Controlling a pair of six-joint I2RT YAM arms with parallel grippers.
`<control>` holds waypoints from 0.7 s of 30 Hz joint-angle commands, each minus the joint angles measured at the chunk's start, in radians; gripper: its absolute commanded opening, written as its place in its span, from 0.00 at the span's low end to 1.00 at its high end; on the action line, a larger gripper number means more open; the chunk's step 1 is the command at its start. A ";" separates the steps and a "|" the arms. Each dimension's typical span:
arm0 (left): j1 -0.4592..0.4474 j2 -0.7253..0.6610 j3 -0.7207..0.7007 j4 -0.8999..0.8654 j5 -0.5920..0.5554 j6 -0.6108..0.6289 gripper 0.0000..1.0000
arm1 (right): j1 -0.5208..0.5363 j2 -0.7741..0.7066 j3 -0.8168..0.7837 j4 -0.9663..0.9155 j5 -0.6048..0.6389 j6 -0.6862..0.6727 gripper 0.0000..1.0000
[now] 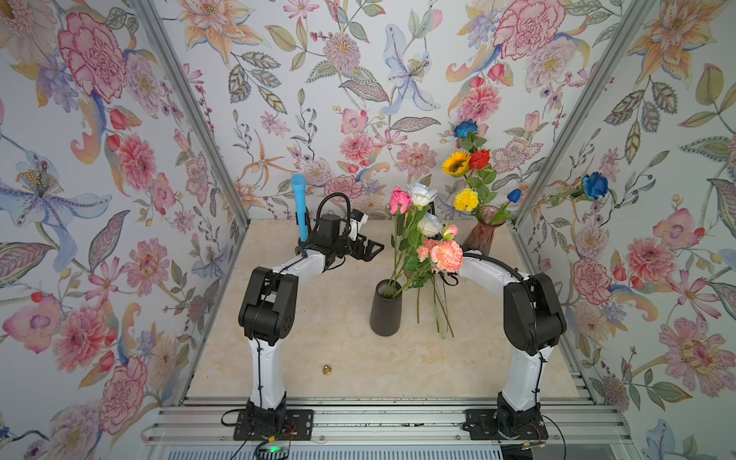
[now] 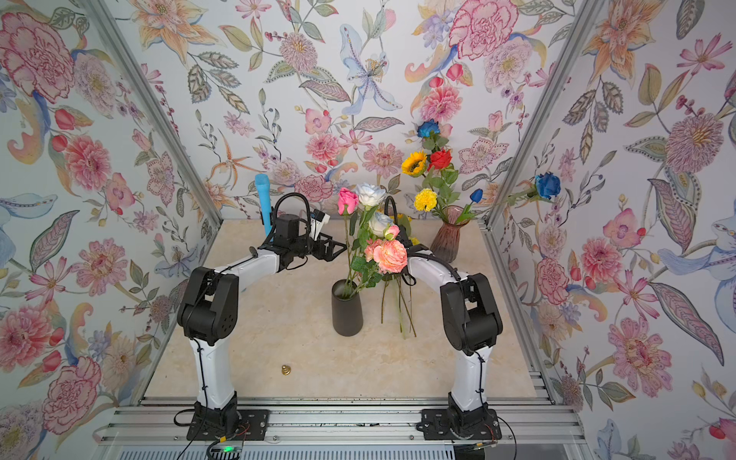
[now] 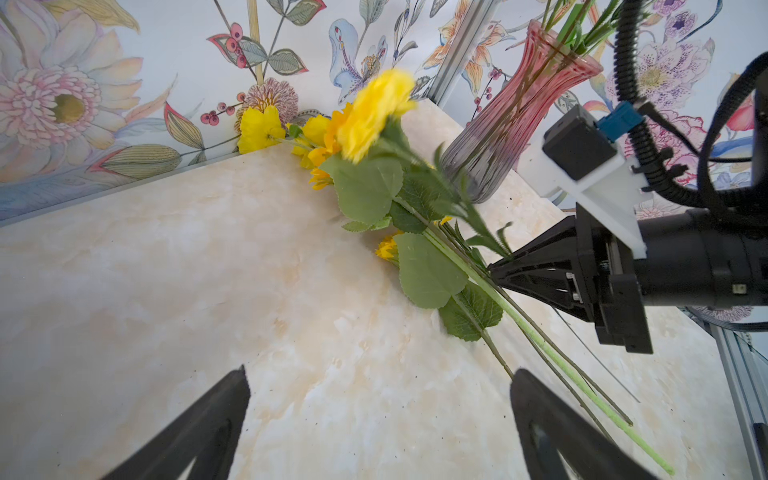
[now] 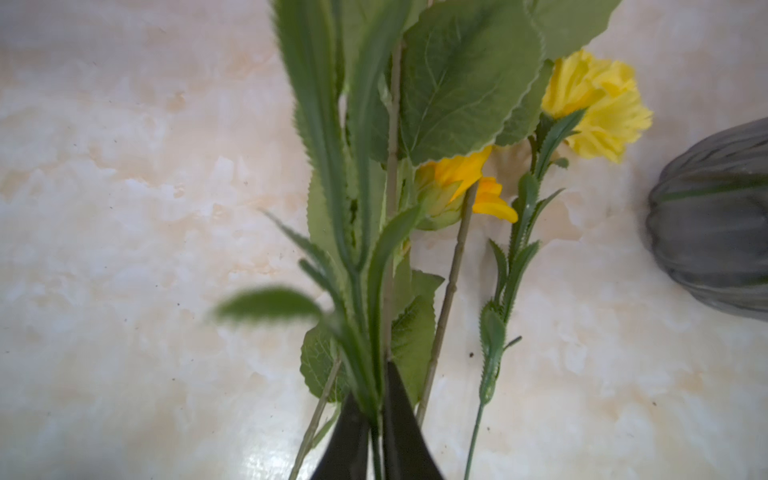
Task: Pick out yellow flowers from the vase
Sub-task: Place the flower at the center of the board, then adjust the flower at the center of the board.
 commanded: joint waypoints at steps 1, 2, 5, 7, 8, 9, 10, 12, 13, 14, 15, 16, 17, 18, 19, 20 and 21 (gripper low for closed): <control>0.006 -0.052 -0.017 0.029 -0.016 -0.011 1.00 | 0.008 0.018 -0.014 -0.024 0.009 -0.021 0.17; 0.006 -0.053 -0.018 0.028 -0.018 -0.012 1.00 | 0.009 0.018 -0.015 -0.024 0.009 -0.022 0.20; 0.007 -0.055 -0.022 0.033 -0.019 -0.013 1.00 | 0.009 0.012 -0.016 -0.024 0.012 -0.028 0.24; 0.007 -0.057 -0.024 0.034 -0.022 -0.012 1.00 | 0.008 -0.001 -0.019 -0.023 0.010 -0.029 0.31; 0.007 -0.058 -0.024 0.033 -0.024 -0.011 1.00 | 0.010 -0.008 -0.022 -0.021 0.010 -0.028 0.35; 0.007 -0.058 -0.025 0.031 -0.026 -0.010 1.00 | 0.011 -0.018 -0.023 -0.022 0.010 -0.031 0.39; 0.007 -0.059 -0.028 0.031 -0.027 -0.010 1.00 | 0.014 -0.030 -0.024 -0.022 0.009 -0.030 0.41; 0.006 -0.061 -0.032 0.037 -0.027 -0.012 1.00 | 0.015 -0.051 -0.028 -0.022 0.007 -0.029 0.43; 0.006 -0.062 -0.032 0.040 -0.027 -0.015 1.00 | 0.014 -0.062 -0.030 -0.023 0.003 -0.030 0.44; 0.007 -0.063 -0.034 0.042 -0.028 -0.016 1.00 | 0.015 -0.071 -0.032 -0.023 0.001 -0.029 0.45; 0.007 -0.063 -0.036 0.044 -0.029 -0.016 1.00 | 0.015 -0.080 -0.034 -0.022 -0.001 -0.031 0.45; 0.006 -0.065 -0.038 0.047 -0.030 -0.016 1.00 | 0.014 -0.084 -0.035 -0.024 -0.002 -0.033 0.46; 0.007 -0.065 -0.042 0.047 -0.030 -0.017 1.00 | 0.014 -0.090 -0.037 -0.024 -0.004 -0.037 0.46; 0.006 -0.065 -0.043 0.048 -0.029 -0.017 1.00 | 0.016 -0.094 -0.040 -0.025 -0.008 -0.041 0.46; 0.007 -0.067 -0.044 0.047 -0.030 -0.016 1.00 | 0.014 -0.102 -0.044 -0.024 -0.015 -0.048 0.46; 0.007 -0.070 -0.046 0.047 -0.031 -0.015 1.00 | 0.014 -0.109 -0.050 -0.024 -0.027 -0.056 0.46; 0.007 -0.072 -0.047 0.045 -0.033 -0.012 1.00 | 0.016 -0.122 -0.058 -0.024 -0.035 -0.066 0.46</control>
